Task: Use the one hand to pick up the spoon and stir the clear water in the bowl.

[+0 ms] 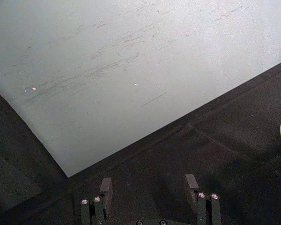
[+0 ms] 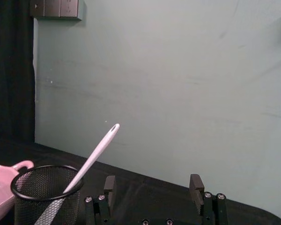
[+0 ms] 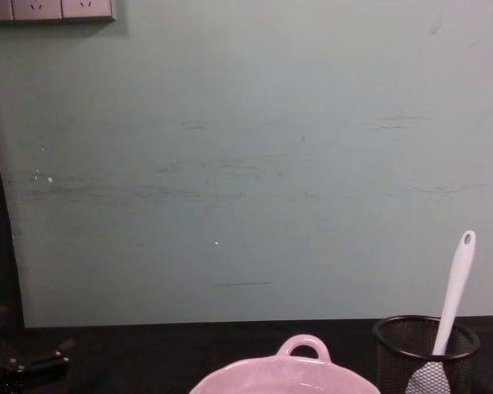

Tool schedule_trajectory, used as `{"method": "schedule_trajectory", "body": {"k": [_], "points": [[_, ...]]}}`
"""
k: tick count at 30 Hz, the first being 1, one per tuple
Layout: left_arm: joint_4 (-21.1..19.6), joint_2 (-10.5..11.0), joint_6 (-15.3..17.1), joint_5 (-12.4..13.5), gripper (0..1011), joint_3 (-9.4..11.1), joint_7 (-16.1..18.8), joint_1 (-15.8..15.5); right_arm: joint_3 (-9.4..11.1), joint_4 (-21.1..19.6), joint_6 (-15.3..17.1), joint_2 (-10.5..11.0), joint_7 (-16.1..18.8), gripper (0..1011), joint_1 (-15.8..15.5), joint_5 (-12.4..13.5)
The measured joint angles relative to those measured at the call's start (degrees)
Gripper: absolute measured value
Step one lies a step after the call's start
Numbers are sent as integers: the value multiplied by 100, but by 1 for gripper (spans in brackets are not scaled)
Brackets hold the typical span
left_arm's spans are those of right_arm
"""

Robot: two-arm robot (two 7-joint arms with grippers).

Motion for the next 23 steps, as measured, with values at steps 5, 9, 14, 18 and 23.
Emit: {"method": "schedule_trajectory", "body": {"k": [5, 9, 14, 18, 23], "points": [[0, 0, 0, 0, 1011, 0, 0, 0, 18, 34, -46, -84, -44, 1003, 47, -93], [0, -1, 0, 0, 1011, 0, 0, 0, 15, 36, -46, -77, -42, 1003, 45, -89], [0, 0, 0, 0, 1011, 0, 0, 0, 12, 36, -44, -71, -37, 1003, 43, -77], [0, 0, 0, 0, 1011, 0, 0, 0, 9, 36, -40, -65, -28, 1003, 41, -69], [0, 0, 0, 0, 1011, 0, 0, 0, 6, 36, -35, -63, -24, 1003, 39, -63]]}}
